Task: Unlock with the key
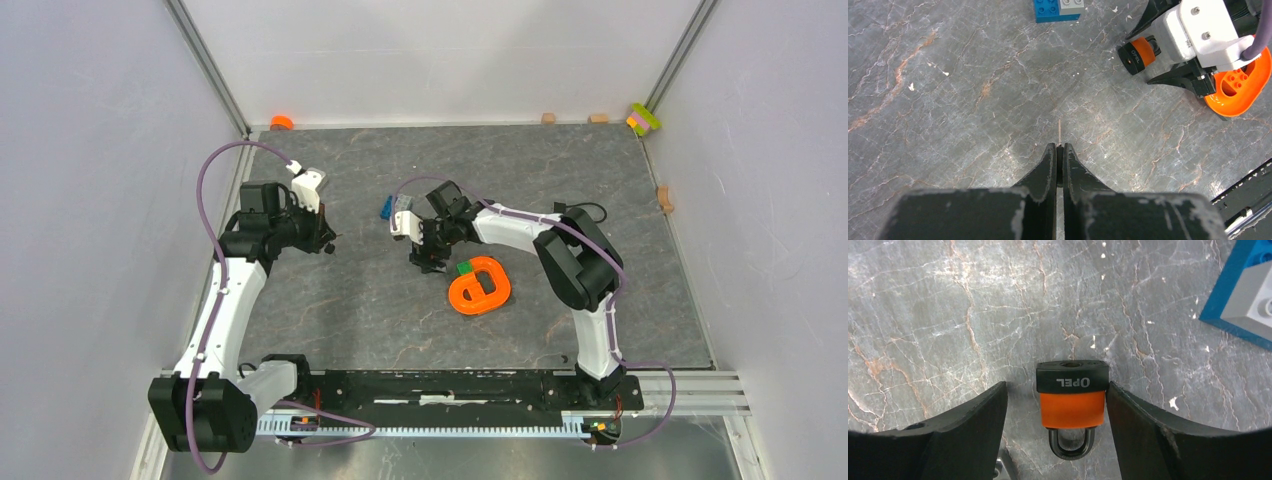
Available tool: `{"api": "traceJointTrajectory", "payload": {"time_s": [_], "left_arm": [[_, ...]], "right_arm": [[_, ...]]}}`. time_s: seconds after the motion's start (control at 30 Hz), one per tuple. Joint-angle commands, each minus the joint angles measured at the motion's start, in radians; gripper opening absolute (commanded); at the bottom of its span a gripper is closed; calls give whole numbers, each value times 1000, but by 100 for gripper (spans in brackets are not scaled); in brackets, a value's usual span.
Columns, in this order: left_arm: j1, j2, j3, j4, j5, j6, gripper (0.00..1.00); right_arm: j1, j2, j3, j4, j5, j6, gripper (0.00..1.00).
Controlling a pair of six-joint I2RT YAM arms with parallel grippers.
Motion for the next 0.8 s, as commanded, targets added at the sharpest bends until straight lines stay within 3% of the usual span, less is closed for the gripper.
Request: {"api": "traceJointTrajectory", "payload": {"time_s": [0.0,0.27,0.47,0.77], "left_arm": [[1,4,9,24,27,13,6],[0,6,14,18,28,8,6],[1,8,16,17,26,7,6],[1,16,17,18,24,7,6]], "right_arm": [[-3,37,35,-41,-38,-69,75],[-29,59,58,-77,-71,-100,63],[-52,53,59,-105,-75,-143,69],[-58,76,60,-80,-108,-144,70]]}}
